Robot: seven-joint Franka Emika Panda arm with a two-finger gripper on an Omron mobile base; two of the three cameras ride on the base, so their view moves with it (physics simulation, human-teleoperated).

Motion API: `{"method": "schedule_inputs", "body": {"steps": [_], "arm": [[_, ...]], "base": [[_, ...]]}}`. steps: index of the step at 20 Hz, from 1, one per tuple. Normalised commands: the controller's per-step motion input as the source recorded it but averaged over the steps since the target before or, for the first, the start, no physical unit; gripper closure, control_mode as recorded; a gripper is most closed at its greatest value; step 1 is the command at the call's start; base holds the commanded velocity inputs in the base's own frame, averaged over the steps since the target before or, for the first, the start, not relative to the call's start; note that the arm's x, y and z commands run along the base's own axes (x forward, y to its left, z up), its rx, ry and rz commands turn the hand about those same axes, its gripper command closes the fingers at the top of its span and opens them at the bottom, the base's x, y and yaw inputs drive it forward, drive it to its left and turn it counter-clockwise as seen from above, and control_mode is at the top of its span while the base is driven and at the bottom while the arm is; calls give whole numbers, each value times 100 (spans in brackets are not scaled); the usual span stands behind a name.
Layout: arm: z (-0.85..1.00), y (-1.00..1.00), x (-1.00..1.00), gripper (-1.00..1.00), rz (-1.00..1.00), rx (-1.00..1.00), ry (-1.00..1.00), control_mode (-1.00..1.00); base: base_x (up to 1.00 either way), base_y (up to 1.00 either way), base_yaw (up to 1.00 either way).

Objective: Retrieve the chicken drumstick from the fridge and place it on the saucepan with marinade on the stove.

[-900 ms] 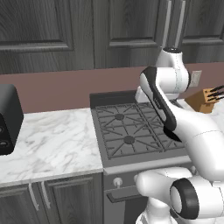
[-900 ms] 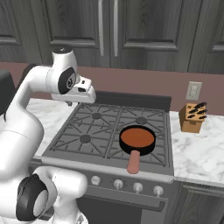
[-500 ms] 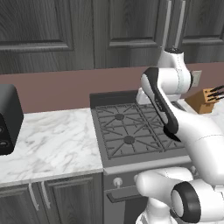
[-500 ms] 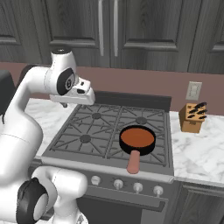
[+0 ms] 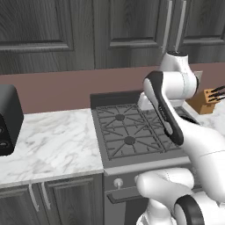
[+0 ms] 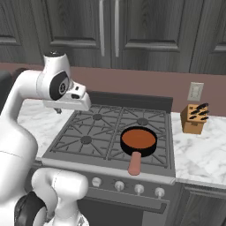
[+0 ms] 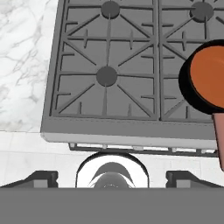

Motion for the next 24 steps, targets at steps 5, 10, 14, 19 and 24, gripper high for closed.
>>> {"method": "schedule_inputs", "body": {"steps": [5, 10, 14, 19, 24], "arm": [[-1, 93, -90, -100, -4, 0, -4, -100], [-3, 100, -62, -100, -9, -1, -3, -100], [19, 56, 28, -100, -11, 0, -52, -100], [0, 14, 38, -100, -2, 0, -26, -100], [0, 0, 0, -100, 0, 0, 0, -100]], "base": [[0, 0, 0], [0, 0, 0], [0, 0, 0], [0, 0, 0], [0, 0, 0]]}}
